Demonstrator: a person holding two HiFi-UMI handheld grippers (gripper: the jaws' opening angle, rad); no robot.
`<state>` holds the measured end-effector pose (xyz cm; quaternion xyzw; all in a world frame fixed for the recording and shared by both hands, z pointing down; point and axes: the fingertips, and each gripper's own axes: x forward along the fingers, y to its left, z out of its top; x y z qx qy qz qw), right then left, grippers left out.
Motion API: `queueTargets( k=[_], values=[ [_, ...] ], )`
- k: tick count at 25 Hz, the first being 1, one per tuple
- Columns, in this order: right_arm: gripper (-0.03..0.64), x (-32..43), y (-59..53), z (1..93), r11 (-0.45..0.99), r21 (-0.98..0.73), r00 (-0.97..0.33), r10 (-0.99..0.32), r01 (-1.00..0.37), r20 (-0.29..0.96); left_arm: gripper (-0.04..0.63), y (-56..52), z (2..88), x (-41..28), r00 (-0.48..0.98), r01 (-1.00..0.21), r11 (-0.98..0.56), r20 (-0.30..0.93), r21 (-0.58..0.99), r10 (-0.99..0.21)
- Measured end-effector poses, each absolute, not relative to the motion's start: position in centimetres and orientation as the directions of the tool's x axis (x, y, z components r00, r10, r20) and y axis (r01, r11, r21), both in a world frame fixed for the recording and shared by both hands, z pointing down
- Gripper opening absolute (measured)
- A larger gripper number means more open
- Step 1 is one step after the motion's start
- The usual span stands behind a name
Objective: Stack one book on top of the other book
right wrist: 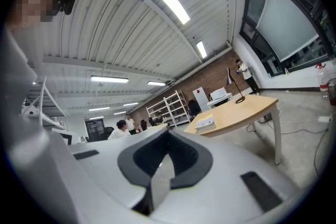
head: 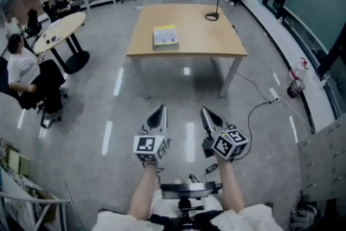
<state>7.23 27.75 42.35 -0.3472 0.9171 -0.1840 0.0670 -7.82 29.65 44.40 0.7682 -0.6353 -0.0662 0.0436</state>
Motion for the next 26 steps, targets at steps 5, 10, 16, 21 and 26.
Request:
queueTargets(
  k=[5, 10, 16, 21, 26],
  values=[
    [0.0, 7.8, 27.5, 42.8, 0.701, -0.359, -0.756, -0.654, -0.617, 0.023, 0.011, 29.5, 44.6, -7.2, 0.174, -0.972, -0.18, -0.053, 0.152, -0.983],
    [0.0, 8.3, 28.9, 42.5, 0.707, -0.358, -0.76, -0.649, -0.61, 0.014, 0.011, 31.0, 44.7, -6.5, 0.176, -0.971, -0.182, -0.052, 0.157, -0.983],
    [0.0, 8.6, 28.7, 42.7, 0.707, -0.365, -0.764, -0.645, -0.606, 0.02, 0.011, 30.8, 45.1, -6.3, 0.163, -0.977, -0.165, -0.025, 0.137, -0.986],
    [0.0, 9.4, 27.5, 42.8, 0.704, -0.365, -0.76, -0.65, -0.609, 0.017, 0.011, 29.8, 44.7, -5.4, 0.169, -0.977, -0.172, -0.035, 0.125, -0.985],
    [0.0, 8.7, 28.5, 43.2, 0.712, -0.372, -0.771, -0.636, -0.595, 0.015, 0.011, 30.9, 44.6, -6.1, 0.157, -0.98, -0.16, -0.038, 0.12, -0.987]
  ],
)
